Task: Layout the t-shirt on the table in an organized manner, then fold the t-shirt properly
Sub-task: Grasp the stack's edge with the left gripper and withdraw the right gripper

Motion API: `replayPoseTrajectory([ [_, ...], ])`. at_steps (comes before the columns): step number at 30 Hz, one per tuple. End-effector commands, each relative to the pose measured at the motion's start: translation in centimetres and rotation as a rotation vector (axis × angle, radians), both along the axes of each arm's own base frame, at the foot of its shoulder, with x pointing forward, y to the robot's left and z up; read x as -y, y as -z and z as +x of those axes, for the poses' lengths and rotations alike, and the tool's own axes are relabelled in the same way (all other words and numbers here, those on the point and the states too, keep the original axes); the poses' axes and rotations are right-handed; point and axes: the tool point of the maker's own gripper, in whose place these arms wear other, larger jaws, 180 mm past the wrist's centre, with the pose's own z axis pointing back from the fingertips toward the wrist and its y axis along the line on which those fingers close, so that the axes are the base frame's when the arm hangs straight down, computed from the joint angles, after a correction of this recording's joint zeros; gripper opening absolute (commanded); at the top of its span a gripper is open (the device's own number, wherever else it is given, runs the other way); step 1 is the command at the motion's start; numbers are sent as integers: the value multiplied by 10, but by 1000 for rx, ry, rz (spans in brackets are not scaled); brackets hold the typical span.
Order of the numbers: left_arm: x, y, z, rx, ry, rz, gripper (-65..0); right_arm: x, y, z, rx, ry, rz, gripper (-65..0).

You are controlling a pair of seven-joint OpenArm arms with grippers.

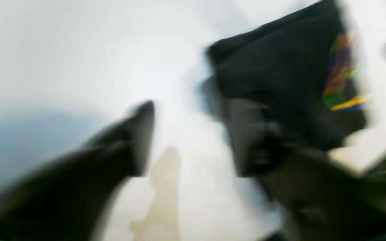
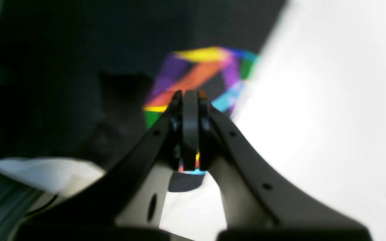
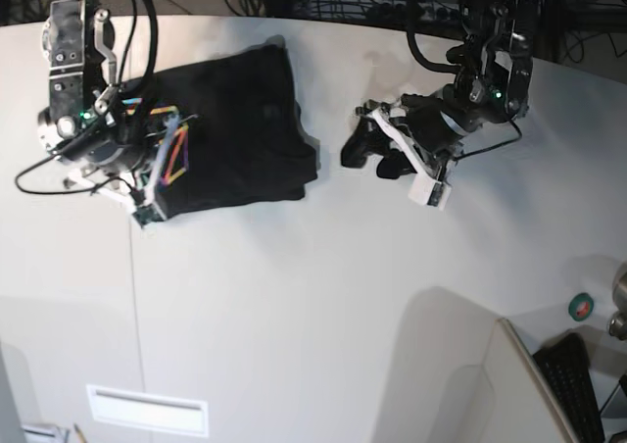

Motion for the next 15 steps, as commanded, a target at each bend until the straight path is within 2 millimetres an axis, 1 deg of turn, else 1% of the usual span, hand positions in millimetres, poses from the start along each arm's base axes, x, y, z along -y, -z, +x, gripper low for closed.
replayPoseTrajectory([
  [1, 1, -3, 1, -4, -14, -49, -178, 10, -10, 9, 41, 19, -6, -650],
  [2, 5, -1, 0, -23, -19, -81, -138, 20, -11, 9, 44, 43, -15, -650],
  [3, 13, 2, -1, -39, -9, -113, -97, 29, -12, 10, 47, 63, -25, -650],
  [4, 25, 4, -2, -53, 20, -130, -67, 39, -13, 10, 50, 82, -37, -650],
  [6, 43, 12, -9, -76, 89, -139, -25, 52, -15, 9, 53, 118, -47, -650],
  [8, 57, 19, -15, -99, 139, -153, -15, 61, -16, 9, 55, 128, -55, -650],
  [10, 65, 27, -19, -124, 167, -151, -31, 65, -16, 6, 46, 86, -64, -650],
  [11, 72, 28, -19, -129, 177, -161, -35, 68, -16, 4, 41, 65, -68, -650],
  [13, 77, 33, -18, -144, 172, -168, -33, 75, -15, 0, 33, 49, -75, -650],
  [15, 77, 42, -22, -174, 166, -168, -33, 82, -16, -2, 31, 48, -82, -650],
])
